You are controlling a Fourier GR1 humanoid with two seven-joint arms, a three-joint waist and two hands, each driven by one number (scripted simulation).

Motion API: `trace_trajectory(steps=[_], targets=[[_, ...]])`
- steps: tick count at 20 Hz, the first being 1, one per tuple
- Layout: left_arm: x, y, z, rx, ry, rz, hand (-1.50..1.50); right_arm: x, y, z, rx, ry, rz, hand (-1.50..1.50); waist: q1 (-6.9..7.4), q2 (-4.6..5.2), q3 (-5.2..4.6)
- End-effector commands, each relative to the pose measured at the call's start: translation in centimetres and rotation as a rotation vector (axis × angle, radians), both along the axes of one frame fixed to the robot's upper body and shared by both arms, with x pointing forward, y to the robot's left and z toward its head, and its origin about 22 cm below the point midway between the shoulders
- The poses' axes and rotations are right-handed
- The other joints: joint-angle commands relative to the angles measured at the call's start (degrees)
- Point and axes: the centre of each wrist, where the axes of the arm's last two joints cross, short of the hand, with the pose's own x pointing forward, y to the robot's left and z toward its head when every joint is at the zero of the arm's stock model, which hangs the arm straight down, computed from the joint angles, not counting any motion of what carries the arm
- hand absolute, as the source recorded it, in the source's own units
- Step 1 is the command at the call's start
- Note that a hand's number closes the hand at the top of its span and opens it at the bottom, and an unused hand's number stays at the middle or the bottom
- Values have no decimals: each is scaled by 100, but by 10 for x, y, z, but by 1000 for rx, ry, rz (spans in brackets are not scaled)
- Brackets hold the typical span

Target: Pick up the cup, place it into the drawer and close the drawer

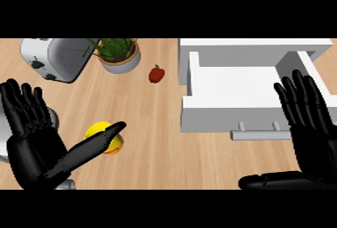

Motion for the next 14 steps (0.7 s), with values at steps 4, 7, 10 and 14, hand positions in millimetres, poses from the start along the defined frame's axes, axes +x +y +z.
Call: trace_trajectory(steps=[4,7,10,14], targets=[[16,-47,-2,-53,-14,83,-150,-2,7,17,20,28,20,-150,23,-9,-3],[33,-65,6,-61,-19,90,-150,-4,-5,-6,14,18,11,-150,5,-7,0],[40,-57,6,-65,14,92,-150,10,11,0,25,19,26,-150,26,-6,-2],[27,-31,-6,-81,30,123,-150,5,-9,13,37,28,14,-150,36,-8,-4]])
